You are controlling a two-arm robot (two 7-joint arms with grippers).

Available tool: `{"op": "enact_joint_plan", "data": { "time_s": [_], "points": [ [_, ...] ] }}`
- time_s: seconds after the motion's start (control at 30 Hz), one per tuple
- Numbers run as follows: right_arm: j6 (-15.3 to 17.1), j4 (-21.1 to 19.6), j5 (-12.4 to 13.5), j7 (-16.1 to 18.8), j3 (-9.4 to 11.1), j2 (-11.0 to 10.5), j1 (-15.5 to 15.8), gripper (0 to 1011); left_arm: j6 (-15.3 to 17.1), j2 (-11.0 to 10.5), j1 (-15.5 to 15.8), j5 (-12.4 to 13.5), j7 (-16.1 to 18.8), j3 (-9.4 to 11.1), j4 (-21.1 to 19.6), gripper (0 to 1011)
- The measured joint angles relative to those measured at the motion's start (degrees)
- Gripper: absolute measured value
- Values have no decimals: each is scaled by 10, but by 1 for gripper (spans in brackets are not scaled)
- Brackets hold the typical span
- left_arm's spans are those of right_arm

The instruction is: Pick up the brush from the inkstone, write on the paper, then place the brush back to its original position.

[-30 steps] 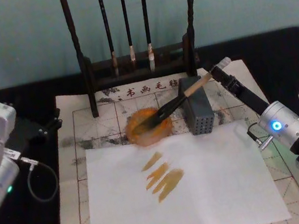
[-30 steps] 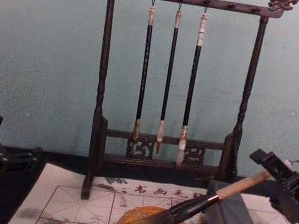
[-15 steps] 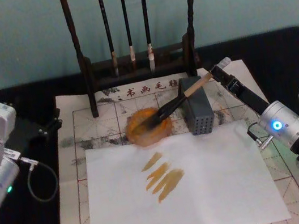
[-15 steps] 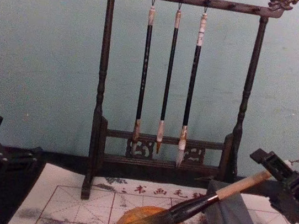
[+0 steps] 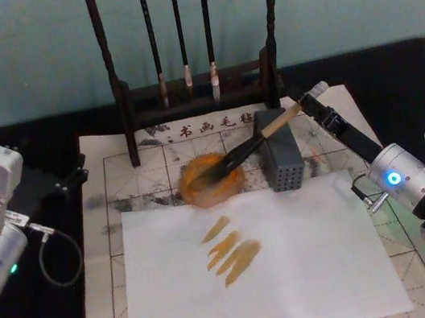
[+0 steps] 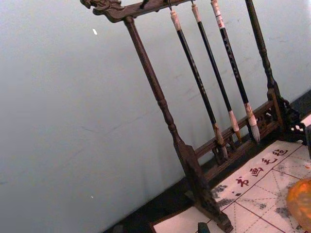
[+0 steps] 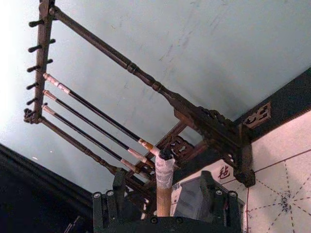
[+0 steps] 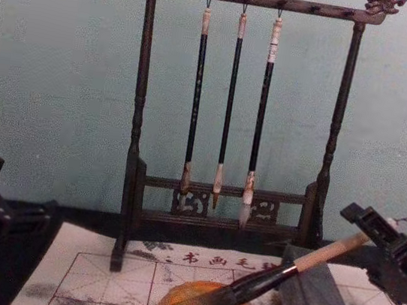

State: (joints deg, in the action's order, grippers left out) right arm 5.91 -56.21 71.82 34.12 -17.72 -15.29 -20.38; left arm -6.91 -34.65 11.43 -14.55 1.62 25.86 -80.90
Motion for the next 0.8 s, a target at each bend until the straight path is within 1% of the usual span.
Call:
{"op": "enact_joint_plan", "data": {
  "time_s": [0.17, 0.27, 0.3, 0.4, 0.43, 0.53, 0.57, 0.67, 0.8],
  "points": [
    [0, 0, 0, 0, 0, 0, 0, 993, 0, 0, 0, 0, 0, 0, 0, 1001],
    [0, 0, 0, 0, 0, 0, 0, 950, 0, 0, 0, 0, 0, 0, 0, 1001],
    [0, 0, -1, 0, 0, 0, 0, 911, 0, 0, 0, 0, 0, 0, 0, 1001],
    [0, 0, -1, 0, 0, 0, 0, 865, 0, 0, 0, 0, 0, 0, 0, 1001],
    [0, 0, -1, 0, 0, 0, 0, 817, 0, 0, 0, 0, 0, 0, 0, 1001],
    [0, 0, -1, 0, 0, 0, 0, 767, 0, 0, 0, 0, 0, 0, 0, 1001],
    [0, 0, -1, 0, 0, 0, 0, 715, 0, 0, 0, 0, 0, 0, 0, 1001],
    [0, 0, -1, 0, 0, 0, 0, 606, 0, 0, 0, 0, 0, 0, 0, 1001],
    [0, 0, -1, 0, 0, 0, 0, 486, 0, 0, 0, 0, 0, 0, 0, 1001]
  ]
}}
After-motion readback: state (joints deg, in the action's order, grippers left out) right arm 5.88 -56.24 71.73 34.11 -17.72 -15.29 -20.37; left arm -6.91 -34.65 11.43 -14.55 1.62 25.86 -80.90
